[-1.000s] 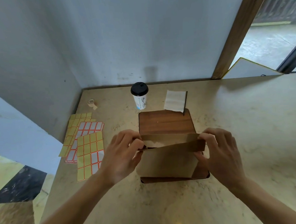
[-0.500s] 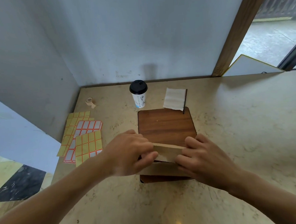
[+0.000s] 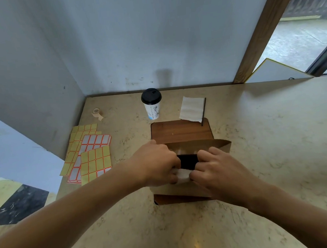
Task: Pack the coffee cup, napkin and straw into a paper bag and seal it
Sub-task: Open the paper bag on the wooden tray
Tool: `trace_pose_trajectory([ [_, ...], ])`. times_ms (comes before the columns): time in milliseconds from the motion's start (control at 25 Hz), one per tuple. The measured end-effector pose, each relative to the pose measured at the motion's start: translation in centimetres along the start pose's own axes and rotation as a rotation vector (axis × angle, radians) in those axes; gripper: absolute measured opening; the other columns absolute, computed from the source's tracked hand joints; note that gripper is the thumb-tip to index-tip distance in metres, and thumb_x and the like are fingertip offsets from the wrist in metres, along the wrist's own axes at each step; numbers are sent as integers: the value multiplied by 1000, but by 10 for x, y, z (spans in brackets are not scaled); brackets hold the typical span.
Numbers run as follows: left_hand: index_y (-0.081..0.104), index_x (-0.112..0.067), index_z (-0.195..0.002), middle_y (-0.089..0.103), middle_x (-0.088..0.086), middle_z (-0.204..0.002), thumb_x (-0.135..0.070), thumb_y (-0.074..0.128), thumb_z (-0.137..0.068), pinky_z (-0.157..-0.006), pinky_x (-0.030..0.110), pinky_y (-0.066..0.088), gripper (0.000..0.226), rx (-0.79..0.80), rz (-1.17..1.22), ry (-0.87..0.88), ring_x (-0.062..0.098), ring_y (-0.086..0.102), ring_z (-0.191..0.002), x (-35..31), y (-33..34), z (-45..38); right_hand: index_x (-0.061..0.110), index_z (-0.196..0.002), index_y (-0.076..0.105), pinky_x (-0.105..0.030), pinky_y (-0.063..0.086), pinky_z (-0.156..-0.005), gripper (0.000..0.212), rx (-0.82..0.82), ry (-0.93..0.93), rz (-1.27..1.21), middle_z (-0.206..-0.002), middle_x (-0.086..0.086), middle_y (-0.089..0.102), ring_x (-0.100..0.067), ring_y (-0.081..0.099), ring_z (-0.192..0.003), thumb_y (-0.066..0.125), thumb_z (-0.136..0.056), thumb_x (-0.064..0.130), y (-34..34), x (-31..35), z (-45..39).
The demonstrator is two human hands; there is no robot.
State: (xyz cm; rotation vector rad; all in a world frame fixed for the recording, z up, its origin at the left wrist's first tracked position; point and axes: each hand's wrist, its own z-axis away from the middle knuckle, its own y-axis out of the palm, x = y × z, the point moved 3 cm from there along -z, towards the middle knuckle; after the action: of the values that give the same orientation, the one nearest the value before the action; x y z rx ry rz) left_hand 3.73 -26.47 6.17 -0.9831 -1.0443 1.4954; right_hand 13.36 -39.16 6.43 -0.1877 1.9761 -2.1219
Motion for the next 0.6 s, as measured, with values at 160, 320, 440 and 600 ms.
trace_pose_trajectory([
  [160, 50, -38, -127, 61, -12, -118, -70, 56, -73, -87, 38, 35, 64, 11, -15, -34, 17, 48, -106, 8, 8, -3, 30, -93, 66, -28, 51, -67, 56, 202, 148, -287, -81, 12, 65, -8, 59, -74, 22, -88, 64, -4, -6, -8],
  [320, 33, -40, -142, 42, -9, -144, -82, 61, -54, -109, 45, 19, 101, 52, -28, -60, 22, 32, -131, 13, 6, -3, 29, -109, 62, -34, 54, -71, 35, 262, 292, -261, -98, 7, 64, -13, 62, -86, 40, -94, 52, 0, -24, -21],
  [440, 23, -38, -147, 31, -4, -152, -87, 62, -45, -114, 45, 8, 120, 111, -103, -73, 26, 21, -138, 17, 3, 0, 30, -135, 43, -35, 51, -74, 68, 465, 295, -153, -123, 0, 54, -25, 54, -107, 69, -76, 51, 12, -35, -23],
  [600, 32, -30, -145, 37, 4, -149, -89, 58, -48, -117, 44, 10, 117, 260, -134, -94, 28, 24, -139, 23, -2, 6, 38, -147, 15, -39, 48, -84, 106, 433, 297, -146, -145, 2, 38, -26, 45, -122, 72, -62, 63, 21, -44, -18],
])
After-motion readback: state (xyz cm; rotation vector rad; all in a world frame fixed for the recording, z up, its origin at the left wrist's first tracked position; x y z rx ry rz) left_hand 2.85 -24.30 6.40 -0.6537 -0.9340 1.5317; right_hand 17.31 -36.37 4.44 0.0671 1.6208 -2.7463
